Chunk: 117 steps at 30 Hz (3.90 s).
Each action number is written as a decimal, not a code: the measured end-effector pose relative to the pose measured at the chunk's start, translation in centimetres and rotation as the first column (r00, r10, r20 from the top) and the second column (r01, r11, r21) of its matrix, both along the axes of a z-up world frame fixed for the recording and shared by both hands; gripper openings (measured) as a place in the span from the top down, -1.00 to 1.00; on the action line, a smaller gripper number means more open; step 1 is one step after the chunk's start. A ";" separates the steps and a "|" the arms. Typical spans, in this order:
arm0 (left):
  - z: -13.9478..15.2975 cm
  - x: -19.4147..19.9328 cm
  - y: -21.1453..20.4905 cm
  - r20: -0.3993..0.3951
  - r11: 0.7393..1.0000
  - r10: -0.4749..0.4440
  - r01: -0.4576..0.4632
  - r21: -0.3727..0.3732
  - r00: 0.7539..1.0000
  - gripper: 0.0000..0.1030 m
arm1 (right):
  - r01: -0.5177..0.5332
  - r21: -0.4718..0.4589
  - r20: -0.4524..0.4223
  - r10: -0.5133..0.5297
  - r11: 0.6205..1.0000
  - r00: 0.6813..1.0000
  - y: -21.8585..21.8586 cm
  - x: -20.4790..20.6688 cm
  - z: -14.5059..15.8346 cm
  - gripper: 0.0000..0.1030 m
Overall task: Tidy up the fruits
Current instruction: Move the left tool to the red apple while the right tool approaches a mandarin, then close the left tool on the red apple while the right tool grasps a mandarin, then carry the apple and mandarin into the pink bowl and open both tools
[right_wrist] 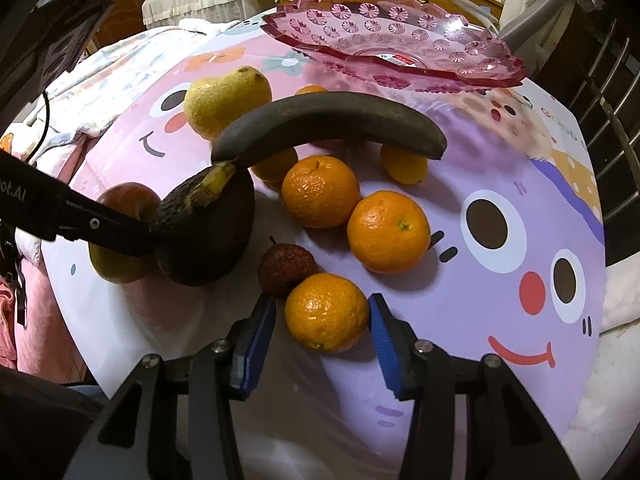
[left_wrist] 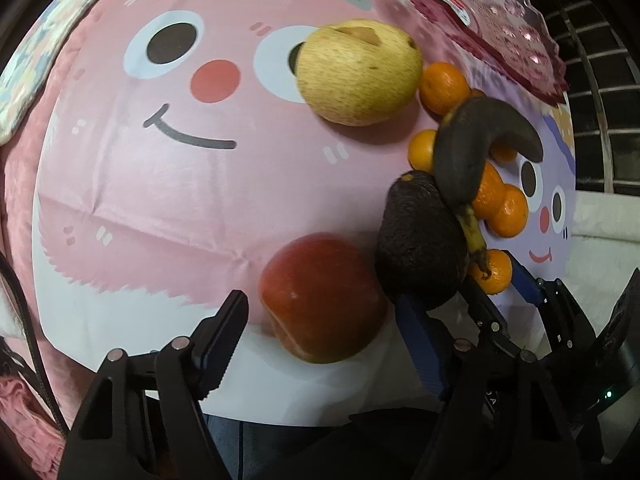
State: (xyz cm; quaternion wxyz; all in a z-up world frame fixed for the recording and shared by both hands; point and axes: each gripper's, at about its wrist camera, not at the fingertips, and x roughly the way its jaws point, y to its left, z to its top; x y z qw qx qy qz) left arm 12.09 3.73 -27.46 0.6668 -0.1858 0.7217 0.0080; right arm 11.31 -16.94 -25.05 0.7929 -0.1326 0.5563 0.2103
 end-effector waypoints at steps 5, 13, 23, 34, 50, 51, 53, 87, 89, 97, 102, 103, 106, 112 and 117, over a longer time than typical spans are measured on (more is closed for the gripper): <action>0.7 -0.4 1.7 0.015 0.999 0.033 -0.032 -0.030 0.999 -0.33 | 0.027 0.007 -0.017 -0.026 1.000 1.000 -0.3 0.5 -0.3 0.16; 0.8 -0.6 2.4 0.048 0.993 0.084 -0.079 -0.089 0.995 -0.23 | 0.084 0.033 -0.045 -0.083 0.996 0.996 -0.8 0.8 -0.3 0.19; 0.7 -1.3 3.4 0.087 0.989 0.089 -0.077 -0.129 0.992 -0.20 | 0.203 0.061 -0.109 -0.195 0.977 0.975 -1.6 0.6 -0.2 0.21; 1.9 -1.6 3.7 0.169 0.994 0.032 -0.013 -0.110 0.985 0.04 | 0.329 0.070 -0.161 -0.315 0.942 0.935 -2.1 -0.2 0.1 0.21; 0.2 0.7 3.8 0.092 0.998 0.054 -0.052 -0.027 0.994 -0.08 | 0.390 0.065 -0.161 -0.376 0.919 0.913 -2.6 -1.5 1.2 0.21; 0.2 0.9 3.9 0.093 0.998 0.061 -0.059 -0.027 0.994 -0.07 | 0.393 0.064 -0.160 -0.379 0.917 0.911 -2.7 -1.5 1.3 0.21; 0.2 1.2 3.9 0.098 0.998 0.061 -0.059 -0.023 0.993 -0.06 | 0.396 0.066 -0.155 -0.383 0.916 0.911 -2.9 -1.4 1.6 0.21; 16.3 12.2 3.8 0.461 0.997 -0.063 0.039 0.061 0.885 0.06 | 0.322 0.200 0.074 -0.342 0.925 0.937 -2.4 10.0 12.8 0.21; 16.2 13.3 3.2 0.478 0.996 -0.084 0.062 0.062 0.874 0.06 | 0.316 0.204 0.074 -0.336 0.927 0.939 -2.0 10.8 12.7 0.21; 13.6 17.4 0.0 0.452 0.983 -0.183 0.158 0.093 0.873 0.06 | 0.305 0.188 0.022 -0.315 0.933 0.949 -0.4 14.2 10.2 0.21; 11.2 19.1 -1.3 0.399 0.976 -0.215 0.190 0.102 0.891 0.06 | 0.321 0.169 -0.037 -0.320 0.932 0.947 0.1 15.6 8.0 0.21; 10.8 19.4 -1.5 0.389 0.976 -0.219 0.195 0.100 0.895 0.06 | 0.321 0.167 -0.048 -0.317 0.932 0.947 0.2 15.8 7.6 0.21; 9.7 20.1 -1.9 0.360 0.971 -0.239 0.213 0.110 0.902 0.05 | 0.326 0.162 -0.086 -0.316 0.931 0.945 0.4 16.4 6.5 0.21; 8.5 21.1 -2.4 0.312 0.962 -0.267 0.234 0.141 0.912 0.05 | 0.344 0.143 -0.130 -0.327 0.928 0.936 0.5 17.1 5.1 0.20; 8.4 21.5 -2.5 0.292 0.960 -0.272 0.236 0.152 0.917 0.04 | 0.352 0.142 -0.142 -0.333 0.925 0.932 0.3 17.4 4.8 0.20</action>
